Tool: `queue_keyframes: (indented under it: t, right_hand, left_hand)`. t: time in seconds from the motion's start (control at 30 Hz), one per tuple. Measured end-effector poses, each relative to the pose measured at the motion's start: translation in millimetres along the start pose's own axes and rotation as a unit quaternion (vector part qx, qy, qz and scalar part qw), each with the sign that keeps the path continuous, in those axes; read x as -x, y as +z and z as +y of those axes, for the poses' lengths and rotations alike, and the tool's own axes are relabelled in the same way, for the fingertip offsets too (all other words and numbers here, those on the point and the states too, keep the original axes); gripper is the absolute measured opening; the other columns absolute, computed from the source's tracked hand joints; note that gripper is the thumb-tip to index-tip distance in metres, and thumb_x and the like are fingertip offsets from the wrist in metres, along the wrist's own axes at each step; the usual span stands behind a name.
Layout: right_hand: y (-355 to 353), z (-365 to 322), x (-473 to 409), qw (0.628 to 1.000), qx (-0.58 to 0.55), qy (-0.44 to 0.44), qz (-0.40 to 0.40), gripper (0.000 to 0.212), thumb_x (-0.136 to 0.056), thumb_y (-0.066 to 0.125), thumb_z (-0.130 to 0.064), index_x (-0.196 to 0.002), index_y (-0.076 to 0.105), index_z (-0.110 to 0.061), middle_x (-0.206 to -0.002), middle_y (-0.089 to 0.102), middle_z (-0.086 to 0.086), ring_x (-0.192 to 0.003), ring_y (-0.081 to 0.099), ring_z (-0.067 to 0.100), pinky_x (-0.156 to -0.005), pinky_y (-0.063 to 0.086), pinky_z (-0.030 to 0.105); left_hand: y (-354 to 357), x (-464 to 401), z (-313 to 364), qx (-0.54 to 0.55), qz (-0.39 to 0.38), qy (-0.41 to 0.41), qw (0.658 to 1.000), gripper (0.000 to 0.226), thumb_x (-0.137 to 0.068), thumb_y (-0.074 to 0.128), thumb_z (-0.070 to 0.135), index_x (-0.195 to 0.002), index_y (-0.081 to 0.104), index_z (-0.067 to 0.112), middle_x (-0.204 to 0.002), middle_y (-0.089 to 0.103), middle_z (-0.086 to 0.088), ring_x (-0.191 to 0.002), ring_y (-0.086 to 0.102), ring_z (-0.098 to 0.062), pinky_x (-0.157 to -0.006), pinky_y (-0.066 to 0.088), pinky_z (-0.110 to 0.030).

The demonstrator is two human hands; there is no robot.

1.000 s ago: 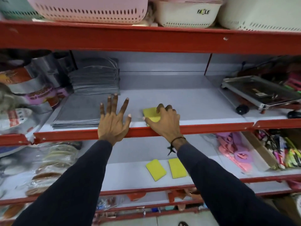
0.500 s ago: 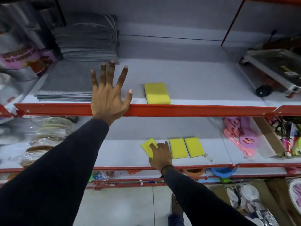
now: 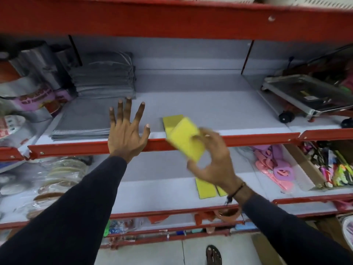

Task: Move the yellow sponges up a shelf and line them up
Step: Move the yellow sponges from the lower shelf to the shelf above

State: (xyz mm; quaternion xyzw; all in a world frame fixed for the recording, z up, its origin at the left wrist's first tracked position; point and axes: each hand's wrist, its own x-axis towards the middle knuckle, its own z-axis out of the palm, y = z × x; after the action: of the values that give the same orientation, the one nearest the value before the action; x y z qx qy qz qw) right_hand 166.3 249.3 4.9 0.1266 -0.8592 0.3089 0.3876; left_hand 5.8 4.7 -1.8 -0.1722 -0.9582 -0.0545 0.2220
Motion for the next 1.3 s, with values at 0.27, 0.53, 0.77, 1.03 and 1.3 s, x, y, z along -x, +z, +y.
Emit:
queue_keyframes:
  t: [0.27, 0.53, 0.77, 1.03, 1.3]
  right_hand:
    - [9.4, 53.9, -40.0, 0.956, 0.166, 0.240, -0.018, 0.052, -0.077, 0.066, -0.056, -0.109, 0.065, -0.016, -0.106, 0.070, 0.009, -0.102, 0.059, 0.031, -0.088, 0.047, 0.040]
    - [59.2, 85.3, 113.4, 0.931, 0.193, 0.286, -0.117, 0.033, -0.080, 0.066, -0.043, -0.098, 0.067, -0.015, -0.101, 0.069, 0.004, -0.099, 0.062, 0.031, -0.084, 0.044, 0.044]
    - [112.5, 108.7, 174.7, 0.802, 0.301, 0.294, -0.424, 0.060, -0.083, 0.059, -0.056, -0.131, 0.054, -0.021, -0.140, 0.052, 0.012, -0.130, 0.048, 0.040, -0.120, 0.020, 0.062]
    - [133.9, 56.6, 121.5, 0.874, 0.184, 0.098, -0.439, 0.046, -0.072, 0.067, -0.033, -0.116, 0.059, -0.018, -0.122, 0.054, 0.012, -0.100, 0.059, 0.038, -0.085, 0.046, 0.045]
    - [15.2, -26.7, 27.7, 0.994, -0.016, -0.022, -0.106, 0.041, -0.062, 0.073, -0.022, -0.101, 0.069, -0.012, -0.109, 0.065, 0.011, -0.099, 0.062, 0.030, -0.084, 0.047, 0.040]
  left_hand:
    - [1.9, 2.9, -3.5, -0.002, 0.003, 0.006, 1.000, 0.077, -0.101, 0.016, 0.060, -0.170, 0.001, 0.031, -0.178, -0.011, -0.013, -0.164, -0.010, -0.035, -0.131, -0.003, -0.061]
    - [7.7, 0.8, -2.3, 0.018, 0.024, 0.010, 1.000, 0.079, -0.098, 0.025, 0.058, -0.170, 0.009, 0.028, -0.178, -0.005, -0.014, -0.164, -0.006, -0.036, -0.130, -0.002, -0.063]
    - [9.1, -2.4, -3.2, -0.003, 0.029, 0.005, 1.000, 0.080, -0.100, 0.026, 0.059, -0.170, 0.004, 0.029, -0.178, -0.007, -0.015, -0.164, -0.006, -0.036, -0.130, -0.001, -0.062]
    - [1.0, -0.9, -0.1, 0.000, 0.024, -0.005, 1.000, 0.080, -0.097, 0.028, 0.058, -0.169, 0.013, 0.026, -0.178, -0.001, -0.017, -0.164, -0.003, -0.037, -0.131, -0.003, -0.060]
    - [-5.0, 1.7, 2.6, 0.003, 0.020, -0.004, 1.000, 0.081, -0.097, 0.026, 0.059, -0.169, 0.016, 0.025, -0.178, 0.002, -0.018, -0.164, 0.003, -0.039, -0.131, -0.003, -0.060]
